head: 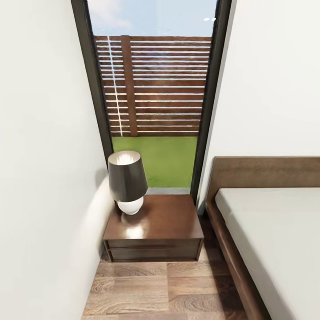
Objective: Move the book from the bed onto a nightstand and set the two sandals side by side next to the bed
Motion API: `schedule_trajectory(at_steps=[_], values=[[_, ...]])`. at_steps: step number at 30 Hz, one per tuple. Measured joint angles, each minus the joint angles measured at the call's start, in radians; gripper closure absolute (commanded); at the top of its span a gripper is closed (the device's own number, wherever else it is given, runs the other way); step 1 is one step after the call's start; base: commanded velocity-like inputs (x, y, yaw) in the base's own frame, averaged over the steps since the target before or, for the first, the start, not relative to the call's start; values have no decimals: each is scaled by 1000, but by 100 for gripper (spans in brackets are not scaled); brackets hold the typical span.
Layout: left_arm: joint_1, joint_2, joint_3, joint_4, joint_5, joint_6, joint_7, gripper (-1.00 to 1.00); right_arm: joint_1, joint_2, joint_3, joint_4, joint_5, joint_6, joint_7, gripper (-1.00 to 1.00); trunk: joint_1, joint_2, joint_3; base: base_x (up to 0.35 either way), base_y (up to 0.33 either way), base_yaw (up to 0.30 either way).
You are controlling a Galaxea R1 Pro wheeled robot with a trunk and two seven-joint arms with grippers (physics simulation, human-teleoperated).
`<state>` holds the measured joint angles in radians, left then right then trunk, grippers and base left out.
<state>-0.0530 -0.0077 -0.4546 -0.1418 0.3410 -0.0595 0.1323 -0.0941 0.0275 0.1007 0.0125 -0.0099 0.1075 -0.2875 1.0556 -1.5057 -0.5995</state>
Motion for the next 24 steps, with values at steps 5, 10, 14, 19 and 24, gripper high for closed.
schedule_trajectory(at_steps=[5,10,14,19,24], values=[[0,0,0,0,0,0,0,-100,0,0,0,0,0,0,0,-100,0,0,0,137,0,0],[0,0,0,0,0,0,0,-100,0,0,0,0,0,0,0,-100,0,0,0,137,0,0],[0,0,0,0,0,0,0,-100,0,0,0,0,0,0,0,-100,0,0,0,137,0,0],[0,0,0,0,0,0,0,-100,0,0,0,0,0,0,0,-100,0,0,0,137,0,0],[0,0,0,0,0,0,0,-100,0,0,0,0,0,0,0,-100,0,0,0,137,0,0]])
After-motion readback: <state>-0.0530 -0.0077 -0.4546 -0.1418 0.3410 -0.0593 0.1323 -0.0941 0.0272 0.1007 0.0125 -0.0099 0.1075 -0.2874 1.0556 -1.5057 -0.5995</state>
